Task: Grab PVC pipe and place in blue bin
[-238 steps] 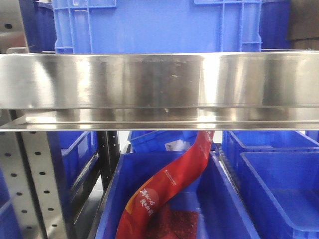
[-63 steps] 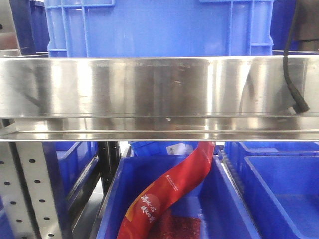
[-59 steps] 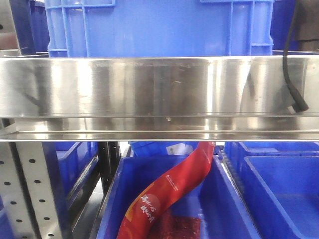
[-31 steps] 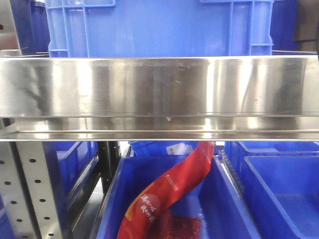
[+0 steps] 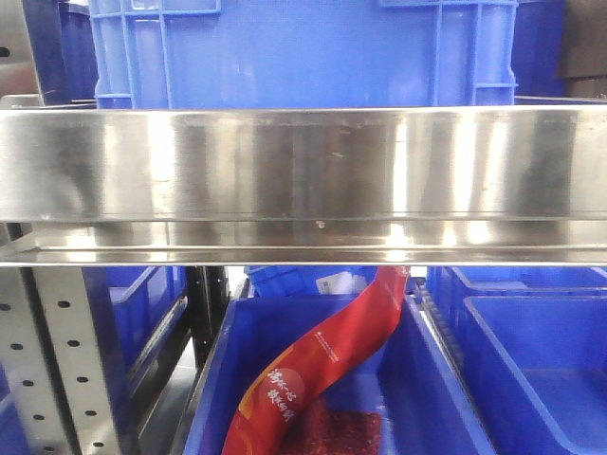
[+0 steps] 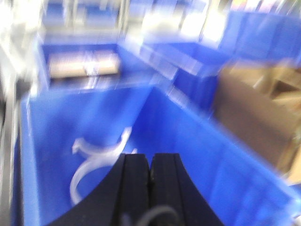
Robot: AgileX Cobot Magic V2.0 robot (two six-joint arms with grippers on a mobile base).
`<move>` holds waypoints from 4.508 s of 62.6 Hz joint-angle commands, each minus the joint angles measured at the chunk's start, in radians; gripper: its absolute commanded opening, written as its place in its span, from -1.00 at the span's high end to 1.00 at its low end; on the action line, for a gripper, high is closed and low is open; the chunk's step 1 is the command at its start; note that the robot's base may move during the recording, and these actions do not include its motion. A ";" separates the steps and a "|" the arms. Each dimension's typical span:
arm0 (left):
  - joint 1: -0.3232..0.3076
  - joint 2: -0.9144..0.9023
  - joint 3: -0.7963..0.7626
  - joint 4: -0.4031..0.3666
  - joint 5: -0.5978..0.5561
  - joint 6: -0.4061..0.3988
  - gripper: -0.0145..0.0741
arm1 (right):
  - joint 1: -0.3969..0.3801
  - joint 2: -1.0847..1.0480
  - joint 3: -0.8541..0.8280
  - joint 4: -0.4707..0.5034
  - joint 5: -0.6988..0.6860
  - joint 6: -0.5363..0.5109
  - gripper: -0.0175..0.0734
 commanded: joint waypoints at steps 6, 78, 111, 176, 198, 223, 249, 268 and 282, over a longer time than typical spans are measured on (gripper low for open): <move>-0.007 -0.146 0.272 0.000 -0.237 -0.008 0.92 | 0.002 -0.136 0.277 -0.027 -0.236 -0.036 0.99; -0.007 -0.492 0.840 -0.001 -0.539 -0.008 0.92 | 0.002 -0.566 0.798 -0.027 -0.518 -0.036 0.99; -0.007 -0.492 0.840 -0.001 -0.539 -0.008 0.92 | -0.372 -0.981 1.328 -0.102 -0.713 -0.036 0.99; -0.007 -0.492 0.840 -0.001 -0.543 -0.008 0.92 | -0.456 -1.352 1.665 -0.011 -0.659 -0.036 0.99; -0.007 -0.492 0.840 -0.001 -0.543 -0.008 0.92 | -0.456 -1.352 1.665 -0.061 -0.650 -0.142 0.99; -0.007 -0.492 0.840 -0.001 -0.543 -0.008 0.92 | -0.456 -1.352 1.665 -0.055 -0.697 -0.142 0.99; -0.007 -0.492 0.840 -0.001 -0.543 -0.008 0.92 | -0.456 -1.352 1.665 -0.055 -0.697 -0.142 0.99; 0.028 -0.603 1.036 0.042 -0.546 -0.008 0.92 | -0.456 -1.352 1.665 -0.055 -0.697 -0.142 0.99; 0.115 -0.880 1.296 0.084 -0.528 -0.008 0.92 | -0.456 -1.352 1.665 -0.055 -0.697 -0.142 0.99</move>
